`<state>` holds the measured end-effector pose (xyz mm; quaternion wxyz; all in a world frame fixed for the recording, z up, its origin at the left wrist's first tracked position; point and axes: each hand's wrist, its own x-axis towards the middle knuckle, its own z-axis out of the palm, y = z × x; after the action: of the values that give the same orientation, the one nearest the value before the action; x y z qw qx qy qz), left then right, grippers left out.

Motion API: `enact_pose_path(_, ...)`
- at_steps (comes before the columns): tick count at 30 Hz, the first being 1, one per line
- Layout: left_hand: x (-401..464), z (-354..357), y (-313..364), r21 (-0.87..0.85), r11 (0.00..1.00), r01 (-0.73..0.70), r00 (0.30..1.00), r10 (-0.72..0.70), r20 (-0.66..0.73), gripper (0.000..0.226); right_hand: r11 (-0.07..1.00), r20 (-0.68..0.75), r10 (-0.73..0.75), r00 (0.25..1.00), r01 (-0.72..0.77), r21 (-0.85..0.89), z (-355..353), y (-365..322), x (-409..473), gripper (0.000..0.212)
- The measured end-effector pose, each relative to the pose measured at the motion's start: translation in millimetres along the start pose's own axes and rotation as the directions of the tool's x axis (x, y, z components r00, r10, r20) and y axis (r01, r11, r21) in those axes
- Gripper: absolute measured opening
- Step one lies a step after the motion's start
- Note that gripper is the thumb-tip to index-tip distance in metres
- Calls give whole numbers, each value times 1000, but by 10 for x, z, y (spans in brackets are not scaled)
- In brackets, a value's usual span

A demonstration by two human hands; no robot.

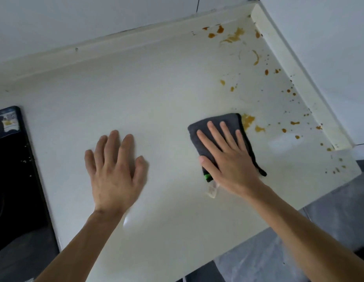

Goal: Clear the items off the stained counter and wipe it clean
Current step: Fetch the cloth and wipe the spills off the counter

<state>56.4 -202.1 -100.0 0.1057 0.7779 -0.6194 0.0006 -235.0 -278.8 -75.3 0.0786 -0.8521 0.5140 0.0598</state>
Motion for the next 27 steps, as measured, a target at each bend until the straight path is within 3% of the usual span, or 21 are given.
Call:
enact_pose_path(5, 16, 24, 15, -3, 1000, -4, 1000, 4, -17, 53, 958, -23, 282, 959, -280, 63, -191, 53, 712, 66)
enact_pose_path(7, 9, 8, 13, -14, 1000, 1, 1000, -1, -1, 53, 944, -35, 318, 947, -313, 105, -159, -177, 846, 67)
enact_pose_path(11, -10, -6, -17, -23, 1000, 11, 1000, -10, 26, 55, 998, -95, 17, 995, -11, 66, 71, -536, 216, 66)
enact_pose_path(13, -14, 13, -36, -30, 999, 10, 1000, -10, 11, 55, 997, -71, -54, 996, 58, 50, 155, -375, -171, 65)
enact_pose_path(19, -5, 89, -56, -15, 999, -34, 999, 34, -35, 55, 967, 14, 248, 969, -248, 52, -62, 616, -15, 64)
enact_pose_path(23, -15, 49, -31, -26, 999, -31, 999, 30, -27, 57, 925, -48, 376, 926, -371, 88, -102, 378, 452, 67)
enact_pose_path(25, -15, 8, -6, -25, 999, -32, 999, 32, -14, 57, 960, -97, 276, 956, -270, 71, -31, 163, 405, 68)
enact_pose_path(27, 5, -36, 35, -38, 999, -11, 1000, 11, 8, 57, 995, -122, 84, 989, -76, 65, 46, 120, 169, 66)
